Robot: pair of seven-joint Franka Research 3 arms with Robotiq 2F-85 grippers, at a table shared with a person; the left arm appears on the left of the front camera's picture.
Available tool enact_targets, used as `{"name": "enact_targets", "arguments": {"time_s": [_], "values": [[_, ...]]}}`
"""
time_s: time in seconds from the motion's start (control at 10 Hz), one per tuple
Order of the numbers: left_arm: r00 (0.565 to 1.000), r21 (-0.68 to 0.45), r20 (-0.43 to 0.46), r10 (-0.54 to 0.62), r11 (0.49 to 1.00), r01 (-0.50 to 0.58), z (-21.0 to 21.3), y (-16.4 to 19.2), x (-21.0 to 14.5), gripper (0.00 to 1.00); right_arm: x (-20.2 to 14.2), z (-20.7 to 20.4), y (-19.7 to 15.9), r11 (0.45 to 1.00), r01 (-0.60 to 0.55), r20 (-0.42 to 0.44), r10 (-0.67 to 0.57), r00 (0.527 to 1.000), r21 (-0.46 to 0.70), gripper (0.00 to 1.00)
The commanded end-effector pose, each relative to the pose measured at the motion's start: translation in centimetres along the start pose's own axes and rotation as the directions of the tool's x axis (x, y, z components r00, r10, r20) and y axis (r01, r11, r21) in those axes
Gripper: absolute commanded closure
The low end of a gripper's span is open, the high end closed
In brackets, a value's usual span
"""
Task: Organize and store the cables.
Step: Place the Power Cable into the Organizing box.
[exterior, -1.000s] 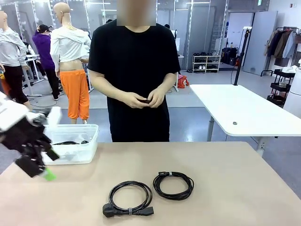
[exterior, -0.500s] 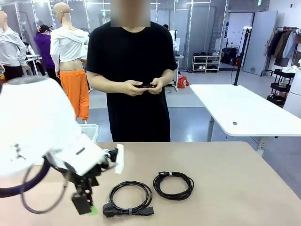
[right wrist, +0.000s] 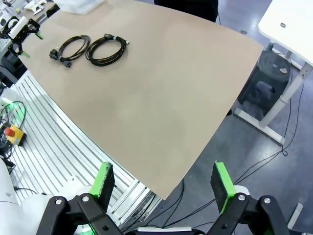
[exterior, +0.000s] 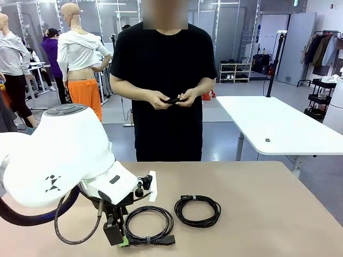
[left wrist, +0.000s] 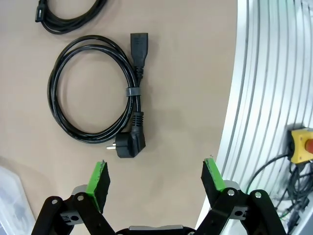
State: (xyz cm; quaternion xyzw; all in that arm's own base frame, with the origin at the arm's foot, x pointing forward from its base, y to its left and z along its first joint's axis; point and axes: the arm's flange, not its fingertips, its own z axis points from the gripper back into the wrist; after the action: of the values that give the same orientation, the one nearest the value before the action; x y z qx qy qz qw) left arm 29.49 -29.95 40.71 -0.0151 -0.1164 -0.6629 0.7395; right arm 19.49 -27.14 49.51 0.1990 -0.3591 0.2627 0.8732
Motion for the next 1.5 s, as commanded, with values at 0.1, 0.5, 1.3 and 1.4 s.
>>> {"name": "enact_targets", "arguments": {"time_s": [0.1, 0.5, 1.3, 1.4], "values": [[1.000, 0.017, -0.020, 0.008, 1.000, -0.007, 0.2, -0.7, -0.1, 0.04, -0.1, 0.1, 0.0, 1.000, -0.016, 0.008, 0.016, 1.000, 0.005, 0.00], [0.988, -0.023, -0.139, -0.070, 0.997, 0.068, -4.0, -1.3, 4.7, 0.04, -0.1, 0.1, 0.0, 1.000, -0.016, 0.008, 0.016, 1.000, 0.005, 0.00], [0.975, -0.045, -0.216, -0.046, 0.998, 0.037, -10.3, 2.8, 8.7, 0.04, -0.1, 0.1, 0.0, 1.000, -0.016, 0.008, 0.016, 1.000, 0.005, 0.00], [0.977, -0.046, -0.209, -0.047, 0.998, 0.038, -10.9, 3.2, 8.7, 0.04, -0.1, 0.1, 0.0, 1.000, -0.016, 0.008, 0.016, 1.000, 0.005, 0.00]]}}
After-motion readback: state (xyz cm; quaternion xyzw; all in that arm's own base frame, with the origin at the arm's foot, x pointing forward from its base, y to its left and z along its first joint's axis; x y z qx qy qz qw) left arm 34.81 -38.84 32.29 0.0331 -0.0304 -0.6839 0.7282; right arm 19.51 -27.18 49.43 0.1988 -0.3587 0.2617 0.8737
